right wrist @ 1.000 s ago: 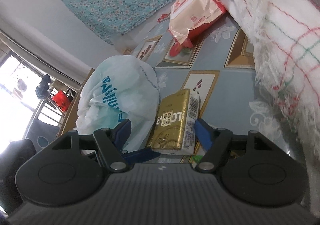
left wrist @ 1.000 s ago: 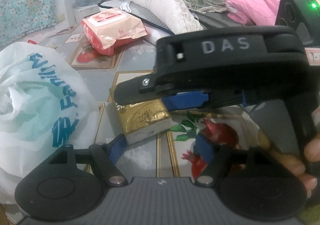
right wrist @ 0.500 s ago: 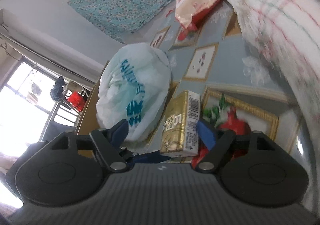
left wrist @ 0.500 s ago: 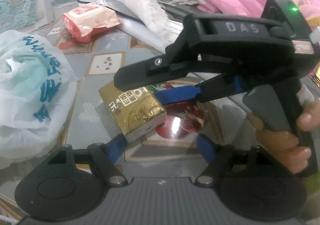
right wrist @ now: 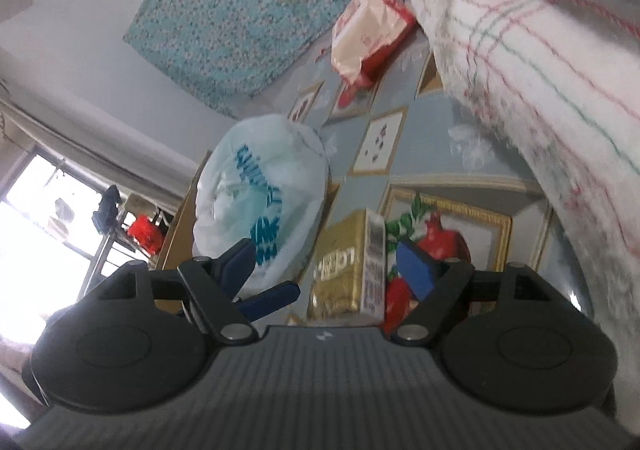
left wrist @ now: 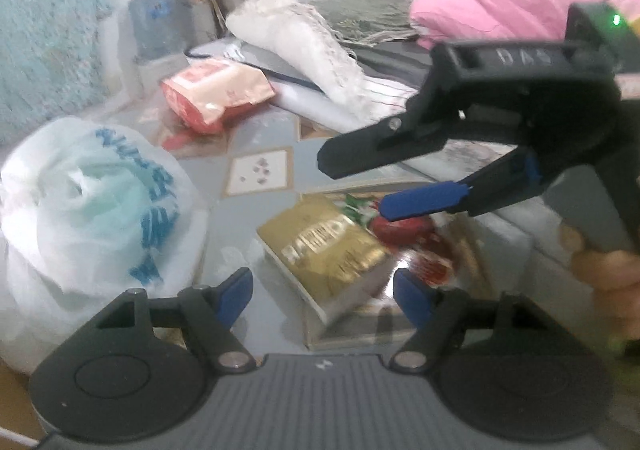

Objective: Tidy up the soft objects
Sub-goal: 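Grasp the gold LC-printed carton with the right gripper, then carry the gold carton with the right gripper over the box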

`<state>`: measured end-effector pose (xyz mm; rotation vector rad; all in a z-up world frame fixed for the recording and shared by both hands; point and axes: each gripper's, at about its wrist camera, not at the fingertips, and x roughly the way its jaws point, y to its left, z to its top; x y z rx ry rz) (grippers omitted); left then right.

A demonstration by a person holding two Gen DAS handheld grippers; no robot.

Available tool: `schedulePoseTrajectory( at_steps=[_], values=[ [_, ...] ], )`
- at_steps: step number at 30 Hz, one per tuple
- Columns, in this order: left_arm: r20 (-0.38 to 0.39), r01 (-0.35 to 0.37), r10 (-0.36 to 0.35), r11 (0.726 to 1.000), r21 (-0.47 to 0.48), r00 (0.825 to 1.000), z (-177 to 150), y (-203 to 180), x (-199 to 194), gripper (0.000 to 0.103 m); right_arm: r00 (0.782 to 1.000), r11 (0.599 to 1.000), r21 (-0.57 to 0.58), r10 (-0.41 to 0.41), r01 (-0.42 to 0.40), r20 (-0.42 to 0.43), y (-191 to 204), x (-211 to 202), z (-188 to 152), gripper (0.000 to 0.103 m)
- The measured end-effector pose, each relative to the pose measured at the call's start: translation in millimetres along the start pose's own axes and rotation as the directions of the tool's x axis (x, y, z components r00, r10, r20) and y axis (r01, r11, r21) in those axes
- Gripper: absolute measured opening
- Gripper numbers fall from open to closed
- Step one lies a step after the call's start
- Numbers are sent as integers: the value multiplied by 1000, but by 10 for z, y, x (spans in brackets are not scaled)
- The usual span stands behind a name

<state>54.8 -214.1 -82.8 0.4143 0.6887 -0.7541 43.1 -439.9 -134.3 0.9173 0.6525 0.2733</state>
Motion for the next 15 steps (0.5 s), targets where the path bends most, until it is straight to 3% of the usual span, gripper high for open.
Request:
schedulePoseTrajectory(
  at_steps=[6,11,15],
  values=[
    [-21,11,-10,999,31,1000,14,-56,157,78,996,995,-54,-85,85,5,47,171,48,72],
    [-21,24,-24,999,24,1000,10,-37,198,73,990,985,-99,-140,138,-13,60,291,-11,45],
    [-7,20,-19,1000,16,1000,3,-42,190,72,989,984,-110,-145,142,-23,63,352,-70,37]
  ],
)
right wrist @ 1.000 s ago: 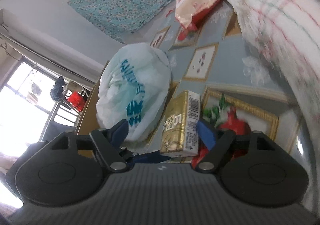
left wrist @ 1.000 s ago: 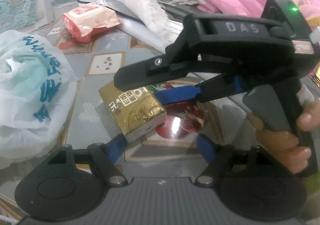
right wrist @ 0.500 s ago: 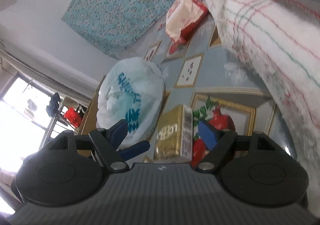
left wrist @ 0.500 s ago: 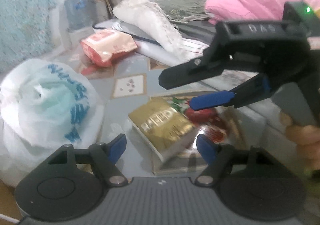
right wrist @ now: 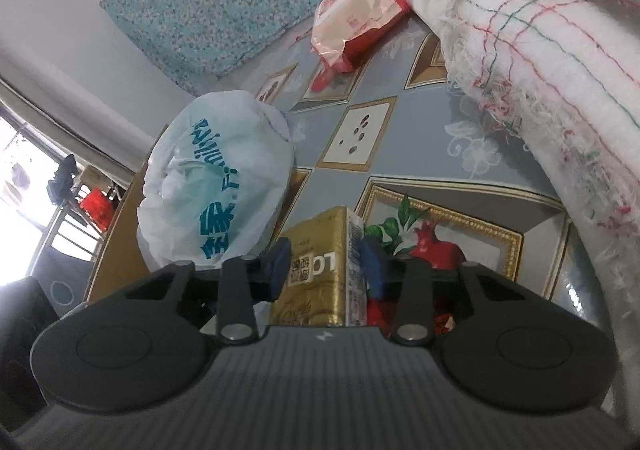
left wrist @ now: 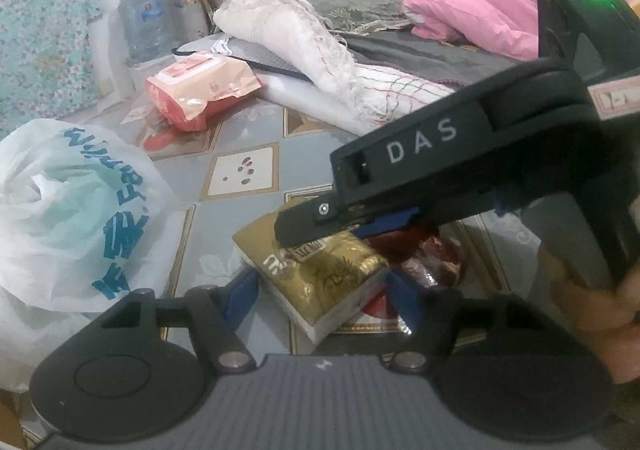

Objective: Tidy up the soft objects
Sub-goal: 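Carry the gold carton with the right gripper over the box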

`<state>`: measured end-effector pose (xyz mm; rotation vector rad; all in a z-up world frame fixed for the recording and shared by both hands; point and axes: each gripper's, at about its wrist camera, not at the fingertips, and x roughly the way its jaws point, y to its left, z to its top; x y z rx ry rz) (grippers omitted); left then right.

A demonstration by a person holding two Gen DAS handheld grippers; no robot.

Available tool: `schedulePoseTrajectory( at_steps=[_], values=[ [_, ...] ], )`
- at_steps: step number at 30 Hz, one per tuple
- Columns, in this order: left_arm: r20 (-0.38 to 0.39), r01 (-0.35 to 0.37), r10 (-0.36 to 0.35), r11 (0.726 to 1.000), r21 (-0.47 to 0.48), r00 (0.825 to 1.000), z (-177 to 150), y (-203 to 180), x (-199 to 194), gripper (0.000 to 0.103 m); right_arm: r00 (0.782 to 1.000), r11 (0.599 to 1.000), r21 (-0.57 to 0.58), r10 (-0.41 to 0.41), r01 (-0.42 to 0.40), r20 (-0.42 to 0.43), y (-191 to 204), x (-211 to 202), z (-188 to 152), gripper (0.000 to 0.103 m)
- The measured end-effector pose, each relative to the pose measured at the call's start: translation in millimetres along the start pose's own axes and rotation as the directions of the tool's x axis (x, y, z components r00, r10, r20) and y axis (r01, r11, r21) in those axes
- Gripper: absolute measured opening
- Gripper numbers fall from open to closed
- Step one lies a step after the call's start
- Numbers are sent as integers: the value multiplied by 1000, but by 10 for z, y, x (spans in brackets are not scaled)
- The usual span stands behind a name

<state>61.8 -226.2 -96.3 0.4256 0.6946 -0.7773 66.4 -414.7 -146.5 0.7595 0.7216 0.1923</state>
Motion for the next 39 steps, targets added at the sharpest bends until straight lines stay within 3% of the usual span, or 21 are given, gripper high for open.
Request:
schedulePoseTrajectory(
  at_steps=[6,14,18,21,26,33,36,39],
  values=[
    [34,-4,4,1000,-3,999,18,-8,-136,71,1000,1000,18,15,-15,23,71,-79,20,37],
    [148,-84,87,996,-25,985,96,62,-610,71,994,995,-52,87,-84,65,461,-270,116,38],
    [236,-205,211,977,-53,948,124,175,-951,70,986,981,-103,166,-162,34,778,-242,186,39],
    [255,-264,280,960,-95,926,115,303,-1127,70,975,966,-144,220,-215,19,1059,-183,236,39],
    [247,-350,382,922,-162,891,28,517,-1364,70,953,932,-201,299,-301,-41,1531,-9,335,39],
    [236,-466,515,853,-235,824,-68,876,-1799,71,911,887,-225,365,-403,-193,2223,406,375,43],
    [193,-481,545,825,-297,816,-133,1109,-1962,70,887,868,-232,376,-439,-269,2553,587,392,45],
    [142,-456,533,810,-368,834,-228,1359,-2124,70,858,851,-239,372,-468,-354,2899,805,355,51]
  ],
)
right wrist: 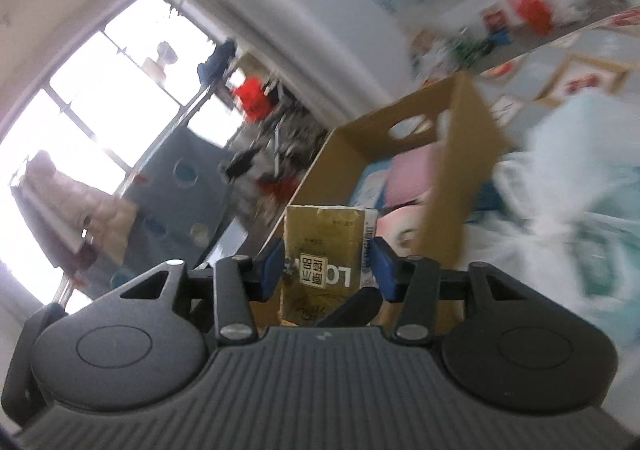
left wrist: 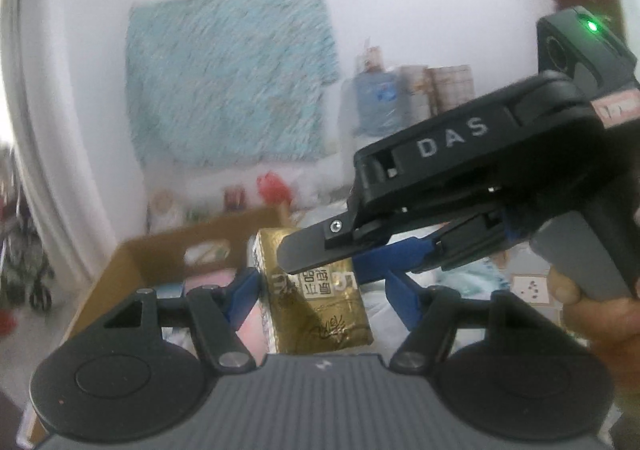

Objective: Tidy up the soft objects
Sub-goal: 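Carry the gold carton with the right gripper over the box, then lower the carton into the box and open the right gripper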

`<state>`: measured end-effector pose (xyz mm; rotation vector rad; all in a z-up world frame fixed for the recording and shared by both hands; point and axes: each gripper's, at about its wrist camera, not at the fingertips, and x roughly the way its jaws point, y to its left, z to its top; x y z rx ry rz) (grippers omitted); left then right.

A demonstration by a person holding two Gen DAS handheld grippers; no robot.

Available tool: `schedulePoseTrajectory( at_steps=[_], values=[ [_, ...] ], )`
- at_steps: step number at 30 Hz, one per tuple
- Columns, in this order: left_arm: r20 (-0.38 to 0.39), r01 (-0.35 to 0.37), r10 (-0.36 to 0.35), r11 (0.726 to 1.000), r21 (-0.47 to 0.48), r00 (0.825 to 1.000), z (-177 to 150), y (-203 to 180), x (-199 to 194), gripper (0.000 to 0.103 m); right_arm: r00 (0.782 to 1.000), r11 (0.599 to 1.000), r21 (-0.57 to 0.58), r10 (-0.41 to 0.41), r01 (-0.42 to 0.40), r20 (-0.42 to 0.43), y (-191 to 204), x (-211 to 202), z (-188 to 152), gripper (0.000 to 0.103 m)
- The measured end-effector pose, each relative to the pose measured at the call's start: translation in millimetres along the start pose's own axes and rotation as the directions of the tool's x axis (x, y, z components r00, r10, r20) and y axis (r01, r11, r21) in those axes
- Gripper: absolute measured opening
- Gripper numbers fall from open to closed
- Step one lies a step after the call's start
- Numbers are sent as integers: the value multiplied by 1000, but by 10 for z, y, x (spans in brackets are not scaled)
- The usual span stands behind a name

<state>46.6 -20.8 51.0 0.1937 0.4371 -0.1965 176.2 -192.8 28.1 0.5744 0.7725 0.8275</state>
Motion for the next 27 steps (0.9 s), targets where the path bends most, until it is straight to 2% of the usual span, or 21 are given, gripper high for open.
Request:
schedulePoseTrajectory(
  at_steps=[2,8,12,14,19,23,27],
  values=[
    [-47,17,-19,998,-59,999,1,202,21,70,998,1000,-5,9,-9,-61,106,206,45,58],
    [-172,92,-125,978,-188,977,-110,619,141,70,970,999,54,4,9,-244,217,653,45,65],
    [-242,138,-205,954,-265,948,-236,817,247,68,942,997,61,-23,46,-336,270,800,16,68],
    [-270,166,-255,935,-314,928,-316,929,290,67,926,997,56,-34,59,-376,272,862,-19,75],
    [-318,210,-342,900,-383,884,-404,1103,450,65,885,995,27,-75,98,-459,329,982,-38,82],
    [-339,209,-347,899,-384,874,-400,1112,514,65,870,993,8,-102,121,-482,317,997,21,84],
    [-339,202,-343,899,-388,876,-416,1150,562,65,876,993,25,-93,118,-474,266,999,66,85]
  ],
)
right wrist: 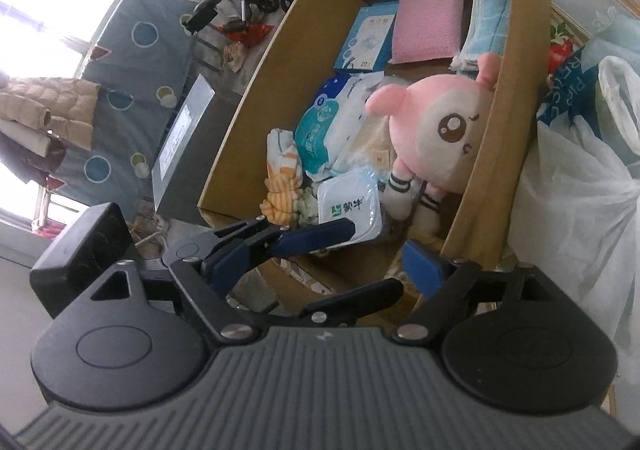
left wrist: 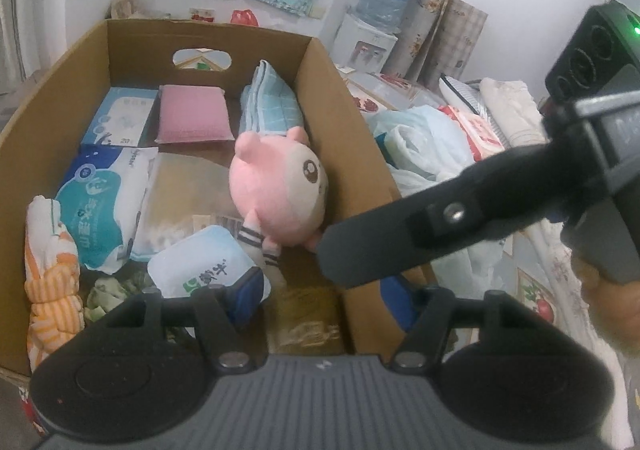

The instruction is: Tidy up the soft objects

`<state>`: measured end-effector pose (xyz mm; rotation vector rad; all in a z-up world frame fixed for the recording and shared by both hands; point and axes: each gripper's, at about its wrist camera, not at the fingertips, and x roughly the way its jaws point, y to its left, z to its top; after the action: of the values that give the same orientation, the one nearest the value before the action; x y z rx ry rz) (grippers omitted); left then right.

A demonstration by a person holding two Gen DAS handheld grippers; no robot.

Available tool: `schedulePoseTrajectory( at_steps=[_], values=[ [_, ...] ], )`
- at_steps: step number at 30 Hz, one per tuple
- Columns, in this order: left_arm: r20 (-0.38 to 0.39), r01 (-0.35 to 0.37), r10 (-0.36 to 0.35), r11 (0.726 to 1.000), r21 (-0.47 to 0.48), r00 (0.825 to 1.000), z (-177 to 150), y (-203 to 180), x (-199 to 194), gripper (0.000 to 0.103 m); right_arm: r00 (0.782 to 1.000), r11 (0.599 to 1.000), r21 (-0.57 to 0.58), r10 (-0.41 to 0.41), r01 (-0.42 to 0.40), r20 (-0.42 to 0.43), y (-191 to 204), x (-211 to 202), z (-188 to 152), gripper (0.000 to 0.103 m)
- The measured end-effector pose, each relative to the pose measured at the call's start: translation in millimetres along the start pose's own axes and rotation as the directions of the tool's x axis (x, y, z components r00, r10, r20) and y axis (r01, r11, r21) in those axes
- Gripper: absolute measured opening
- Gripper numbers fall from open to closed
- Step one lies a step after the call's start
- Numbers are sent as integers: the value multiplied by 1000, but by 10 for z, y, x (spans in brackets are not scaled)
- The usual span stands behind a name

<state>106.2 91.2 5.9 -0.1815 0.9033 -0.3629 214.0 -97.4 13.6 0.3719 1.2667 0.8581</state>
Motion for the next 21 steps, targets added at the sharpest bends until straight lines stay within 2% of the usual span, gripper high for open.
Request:
schedulePoseTrajectory(
  at_steps=[4,7,10,13,16,18,19,20,21],
  values=[
    [56,-32,31,999,19,998,-19,-5,-73,68,998,999,5,35,-35,44,-73,-60,5,87],
    [124,-68,62,997,46,990,-72,-42,-162,78,993,998,2,68,-68,98,-136,-166,-34,89],
    [204,-112,96,991,71,974,-156,-108,-286,88,979,995,-5,104,-104,175,-225,-318,-114,90],
    [279,-145,122,987,64,953,-238,-180,-404,97,952,992,-21,126,-126,280,-338,-516,-208,99],
    [346,-171,143,984,49,927,-291,-259,-529,103,913,997,-20,78,-77,401,-465,-738,-267,102],
    [389,-187,158,982,37,907,-322,-320,-597,103,875,999,-14,-35,48,483,-512,-897,-279,102],
    [405,-191,162,981,34,900,-334,-347,-619,103,848,992,-7,-107,130,520,-513,-959,-291,102],
    [414,-192,162,981,32,896,-344,-370,-633,103,807,974,7,-192,228,558,-492,-1024,-316,102],
    [419,-191,162,981,29,894,-353,-391,-641,103,757,944,23,-278,329,592,-449,-1076,-356,102]
  ],
)
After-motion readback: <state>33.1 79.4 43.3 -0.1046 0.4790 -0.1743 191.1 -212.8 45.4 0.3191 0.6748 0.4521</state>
